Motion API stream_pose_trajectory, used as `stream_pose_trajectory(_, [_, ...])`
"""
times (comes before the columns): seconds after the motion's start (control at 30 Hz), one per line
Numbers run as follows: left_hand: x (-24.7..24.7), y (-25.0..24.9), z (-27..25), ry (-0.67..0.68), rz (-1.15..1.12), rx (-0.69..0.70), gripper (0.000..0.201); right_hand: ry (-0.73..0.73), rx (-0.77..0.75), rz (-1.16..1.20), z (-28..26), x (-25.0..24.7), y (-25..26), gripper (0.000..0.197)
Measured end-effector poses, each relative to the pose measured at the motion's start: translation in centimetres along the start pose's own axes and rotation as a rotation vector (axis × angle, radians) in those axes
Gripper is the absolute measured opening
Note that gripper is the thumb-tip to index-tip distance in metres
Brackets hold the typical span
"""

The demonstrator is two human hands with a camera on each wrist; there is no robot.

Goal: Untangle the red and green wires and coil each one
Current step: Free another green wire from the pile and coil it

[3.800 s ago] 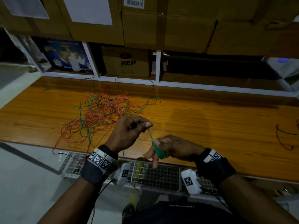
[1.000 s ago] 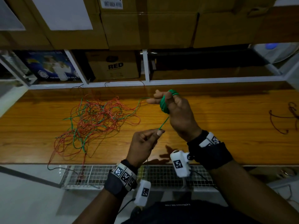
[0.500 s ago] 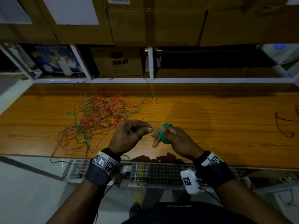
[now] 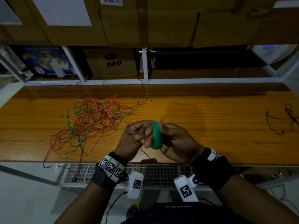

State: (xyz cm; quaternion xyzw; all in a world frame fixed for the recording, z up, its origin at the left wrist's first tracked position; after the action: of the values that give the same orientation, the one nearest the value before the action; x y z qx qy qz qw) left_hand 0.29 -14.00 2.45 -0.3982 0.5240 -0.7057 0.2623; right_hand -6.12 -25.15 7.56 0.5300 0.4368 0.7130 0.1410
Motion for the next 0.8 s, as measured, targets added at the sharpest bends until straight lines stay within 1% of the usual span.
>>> stream_pose_trajectory(0.03, [0.3,0.3,0.1,-0.008,-0.003,0.008,0.03,-0.024,-0.014,0.086,0.0,0.2,0.5,0.052])
stream_pose_trajectory(0.1, [0.4,1.0,0.0,-0.09,0.033,-0.022,0.024,-0.075,-0.082,0.267,0.4,0.0,1.7,0.051])
stream_pose_trajectory(0.17, [0.9,1.6,-0.5,-0.09,0.143,-0.005,0.029,-0.135,-0.216,0.386,1.2,-0.9,2.8,0.048])
stream_pose_trajectory(0.2, [1.4,1.9,-0.8,-0.059,0.234,0.019,0.032,-0.199,-0.3,0.361,1.6,-1.4,3.4,0.047])
stream_pose_trajectory(0.23, [2.0,2.1,-1.2,-0.025,0.33,0.038,0.03,-0.287,-0.372,0.275,1.9,-2.4,3.7,0.046])
stream_pose_trajectory(0.27, [2.2,2.4,-1.5,-0.007,0.411,0.041,0.024,-0.381,-0.428,0.129,2.0,-3.1,4.0,0.045])
stream_pose_trajectory(0.3, [2.4,2.4,-1.7,-0.003,0.467,0.035,0.023,-0.492,-0.467,-0.082,2.0,-3.8,4.2,0.046])
stream_pose_trajectory(0.33, [2.2,2.5,-1.8,-0.013,0.509,0.024,0.023,-0.603,-0.485,-0.345,2.0,-4.5,4.5,0.047])
stream_pose_trajectory(0.37, [1.9,2.4,-1.7,-0.03,0.549,0.015,0.022,-0.703,-0.477,-0.632,1.8,-5.1,4.6,0.047])
stream_pose_trajectory(0.4, [1.4,2.2,-1.6,-0.045,0.598,0.008,0.021,-0.768,-0.432,-0.898,1.8,-5.5,4.6,0.046])
stream_pose_trajectory(0.43, [0.8,1.9,-1.6,-0.054,0.659,0.007,0.021,-0.787,-0.355,-1.111,1.9,-5.9,4.3,0.043])
stream_pose_trajectory(0.47, [0.3,1.5,-1.5,-0.06,0.726,0.008,0.021,-0.758,-0.252,-1.284,1.9,-6.3,3.7,0.04])
stream_pose_trajectory(0.53, [-0.8,0.5,-1.6,-0.068,0.842,0.025,0.02,-0.618,-0.036,-1.547,1.9,-7.0,2.3,0.037])
stream_pose_trajectory(0.57, [-1.2,-0.1,-1.6,-0.071,0.882,0.036,0.019,-0.523,0.046,-1.613,1.8,-7.2,1.7,0.037])
stream_pose_trajectory(0.6, [-1.7,-0.5,-1.7,-0.072,0.912,0.044,0.019,-0.429,0.127,-1.617,1.5,-7.4,1.0,0.039])
stream_pose_trajectory(0.63, [-2.3,-1.0,-1.8,-0.07,0.93,0.053,0.019,-0.338,0.22,-1.573,1.1,-7.5,0.5,0.042])
stream_pose_trajectory(0.7, [-3.1,-2.2,-1.8,-0.06,0.917,0.075,0.022,-0.174,0.396,-1.372,0.4,-7.7,-0.9,0.05])
stream_pose_trajectory(0.73, [-3.4,-2.9,-1.7,-0.053,0.894,0.091,0.022,-0.104,0.442,-1.244,0.1,-7.4,-1.5,0.052])
stream_pose_trajectory(0.8, [-3.3,-4.2,-1.2,-0.026,0.829,0.13,0.02,0.008,0.453,-1.008,-0.3,-6.1,-2.5,0.059])
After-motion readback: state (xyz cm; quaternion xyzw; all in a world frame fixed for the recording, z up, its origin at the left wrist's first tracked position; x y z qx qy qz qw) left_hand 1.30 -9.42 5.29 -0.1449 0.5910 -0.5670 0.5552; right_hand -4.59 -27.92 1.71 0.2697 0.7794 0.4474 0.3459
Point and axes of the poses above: each hand's wrist, its own z-axis towards the middle knuckle, its own x-axis out of the palm, y = z × x, the point moved 5 cm from there along z, towards the middle knuckle, and after that the axes turned 1 degree about y, right-handed, at the moved point
